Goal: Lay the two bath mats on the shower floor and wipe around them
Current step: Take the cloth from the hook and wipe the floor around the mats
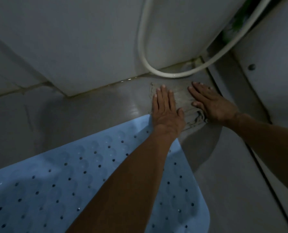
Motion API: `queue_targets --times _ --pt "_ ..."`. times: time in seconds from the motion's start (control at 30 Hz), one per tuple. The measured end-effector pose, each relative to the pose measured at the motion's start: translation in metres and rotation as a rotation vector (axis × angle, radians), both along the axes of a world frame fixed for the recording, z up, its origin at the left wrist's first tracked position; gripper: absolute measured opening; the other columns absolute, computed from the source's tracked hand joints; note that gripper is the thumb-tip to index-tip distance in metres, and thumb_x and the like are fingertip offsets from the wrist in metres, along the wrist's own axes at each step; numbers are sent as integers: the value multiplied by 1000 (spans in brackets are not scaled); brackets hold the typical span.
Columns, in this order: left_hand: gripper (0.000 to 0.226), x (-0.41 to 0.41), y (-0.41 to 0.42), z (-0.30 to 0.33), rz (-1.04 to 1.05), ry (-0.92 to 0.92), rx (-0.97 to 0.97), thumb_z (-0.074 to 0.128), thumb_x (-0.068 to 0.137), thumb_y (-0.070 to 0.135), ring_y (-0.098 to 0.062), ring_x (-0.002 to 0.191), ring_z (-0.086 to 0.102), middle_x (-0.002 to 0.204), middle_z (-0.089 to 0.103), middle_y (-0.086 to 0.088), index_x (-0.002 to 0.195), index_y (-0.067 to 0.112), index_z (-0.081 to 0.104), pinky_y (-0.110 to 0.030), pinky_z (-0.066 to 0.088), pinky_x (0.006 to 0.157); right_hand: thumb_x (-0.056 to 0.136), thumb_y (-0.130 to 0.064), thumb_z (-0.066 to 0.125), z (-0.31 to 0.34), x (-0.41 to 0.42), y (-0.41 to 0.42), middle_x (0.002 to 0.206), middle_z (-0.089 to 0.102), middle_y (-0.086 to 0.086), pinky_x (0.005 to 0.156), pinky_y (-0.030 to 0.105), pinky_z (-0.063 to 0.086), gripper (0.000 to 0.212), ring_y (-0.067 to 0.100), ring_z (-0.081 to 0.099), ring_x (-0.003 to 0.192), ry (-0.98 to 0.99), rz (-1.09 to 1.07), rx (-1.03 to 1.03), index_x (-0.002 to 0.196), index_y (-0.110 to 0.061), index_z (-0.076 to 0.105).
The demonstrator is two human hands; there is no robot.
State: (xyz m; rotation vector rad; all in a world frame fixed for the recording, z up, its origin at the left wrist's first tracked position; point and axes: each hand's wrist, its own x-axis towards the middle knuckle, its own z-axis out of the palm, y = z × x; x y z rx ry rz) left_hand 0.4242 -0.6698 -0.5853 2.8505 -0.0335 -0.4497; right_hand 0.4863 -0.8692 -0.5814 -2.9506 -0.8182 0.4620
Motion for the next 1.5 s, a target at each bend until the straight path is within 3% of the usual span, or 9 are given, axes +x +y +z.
queue_targets --times 0.1,0.23,0.6,0.83,0.97,1.1,1.2,1.3,1.5 --pt "71 -4 -10 0 -105 5 48 15 99 43 -34 144 -24 155 -26 -20 150 3 -15 -46 -11 119 98 -61 9 1 -25 -15 163 12 5 121 41 4 71 27 12 150 -4 -76 -2 156 -20 16" --pt "70 -15 -15 0 -230 -8 58 14 99 43 -32 145 -23 156 -25 -19 150 5 -14 -45 -11 119 99 -53 16 1 -64 -27 164 3 1 117 24 -12 67 17 0 150 -4 -164 -25 157 -20 11" --pt "70 -67 -38 -4 -438 -85 63 11 99 44 -32 146 -19 157 -22 -21 151 3 -11 -46 -7 120 98 -58 7 -2 -163 -54 165 -3 -3 119 27 -12 68 14 -7 150 -42 -305 -64 158 -25 3" --pt "71 -137 -67 -5 -519 -97 51 11 99 45 -33 146 -19 156 -21 -23 151 2 -10 -47 -5 119 97 -61 4 1 -246 -81 165 -2 -3 119 30 -9 69 13 -7 149 -30 -388 -88 157 -27 3" --pt "71 -180 -82 -4 -558 -90 36 13 99 45 -32 146 -19 157 -21 -22 152 2 -9 -46 -6 119 95 -63 -1 0 -298 -95 163 -13 -7 117 25 -15 69 8 -19 147 1 -450 -83 156 -31 -6" --pt "70 -215 -95 -4 -591 -81 10 15 99 43 -31 146 -19 157 -21 -21 152 3 -8 -45 -6 120 96 -62 1 -2 -344 -107 163 -14 -7 120 29 -11 68 8 -20 147 13 -487 -82 156 -31 -7" --pt "71 -217 -96 -6 -607 -77 -17 17 99 44 -30 147 -19 158 -20 -20 152 3 -7 -45 -8 120 97 -60 5 -4 -352 -109 164 -8 -5 122 34 -5 67 11 -12 150 -20 -488 -69 156 -29 -3" --pt "72 -211 -93 -7 -647 -47 -26 15 99 46 -29 146 -20 158 -21 -18 153 5 -9 -45 -9 120 99 -57 8 -8 -348 -111 164 -10 -5 121 34 -9 65 13 -11 151 -37 -485 -71 157 -29 -5" --pt "73 -206 -93 -10 -682 -10 -37 17 100 48 -28 145 -24 157 -25 -16 152 7 -13 -45 -13 119 96 -60 -1 -7 -349 -110 164 -12 -6 121 36 -8 68 12 -12 150 -43 -481 -17 157 -30 -6"
